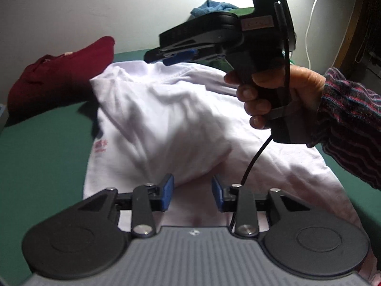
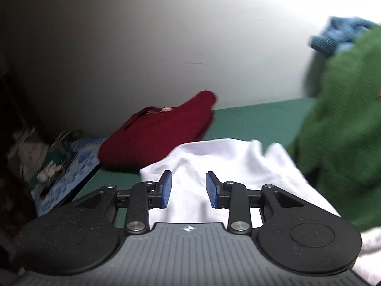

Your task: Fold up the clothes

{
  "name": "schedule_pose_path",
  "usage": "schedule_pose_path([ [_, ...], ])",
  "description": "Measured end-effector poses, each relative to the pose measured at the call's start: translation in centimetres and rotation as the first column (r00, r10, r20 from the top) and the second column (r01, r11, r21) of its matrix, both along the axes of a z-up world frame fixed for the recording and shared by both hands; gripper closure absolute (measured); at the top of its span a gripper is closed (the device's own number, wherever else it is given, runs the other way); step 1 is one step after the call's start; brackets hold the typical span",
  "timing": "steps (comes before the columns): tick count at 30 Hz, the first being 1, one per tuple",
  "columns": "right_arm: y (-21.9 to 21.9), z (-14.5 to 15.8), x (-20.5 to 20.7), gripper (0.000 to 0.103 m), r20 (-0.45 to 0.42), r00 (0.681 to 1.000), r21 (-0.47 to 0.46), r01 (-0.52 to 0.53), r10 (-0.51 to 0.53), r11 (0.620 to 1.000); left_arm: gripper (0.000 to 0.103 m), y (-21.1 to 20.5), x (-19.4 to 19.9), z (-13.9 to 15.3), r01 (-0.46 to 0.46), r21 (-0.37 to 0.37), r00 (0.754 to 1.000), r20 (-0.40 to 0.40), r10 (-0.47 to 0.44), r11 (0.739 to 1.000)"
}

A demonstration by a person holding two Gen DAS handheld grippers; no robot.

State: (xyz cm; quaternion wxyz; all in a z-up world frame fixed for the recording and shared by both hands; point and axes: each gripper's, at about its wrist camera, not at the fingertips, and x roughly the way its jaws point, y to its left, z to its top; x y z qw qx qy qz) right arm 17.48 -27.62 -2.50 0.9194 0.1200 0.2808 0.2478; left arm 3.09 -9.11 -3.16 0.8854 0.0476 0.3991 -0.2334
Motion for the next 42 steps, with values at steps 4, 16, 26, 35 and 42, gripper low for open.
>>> schedule_pose_path([
  [4, 5.5, -0.2, 2.6, 0.065, -0.009, 0.997, -0.149, -0.079, 0.078, 0.986, 0.067, 1.7, 1.0, -1.6, -0.081, 0.019, 0.996, -0.040, 0.082, 0.997],
  [16, 4.4, -4.2, 8.7, 0.086, -0.264, 0.964, 0.196, 0.040, 0.014, 0.980, 0.050, 1.9, -0.4, -2.6, -0.101, 0.036, 0.995, -0.011, 0.102, 0.994],
  [26, 2.5, -2.4, 5.7, 0.061, -0.180, 0.980, 0.198, -0.051, 0.088, 0.979, 0.034, 2.0, -0.8, -3.1, -0.078, 0.047, 0.997, 0.003, 0.078, 0.996],
  [35, 3.8, -0.9, 3.1, 0.093, -0.085, 0.985, -0.051, -0.153, 0.149, 0.987, 0.030, 2.5, -0.8, -3.1, -0.093, 0.039, 0.996, -0.005, 0.094, 0.995],
  [42, 1.4, -1.7, 3.7, 0.062, -0.137, 0.989, -0.035, -0.066, 0.061, 0.997, 0.026, 2.3, -1.0, -3.2, -0.096, 0.049, 0.995, 0.000, 0.096, 0.994],
])
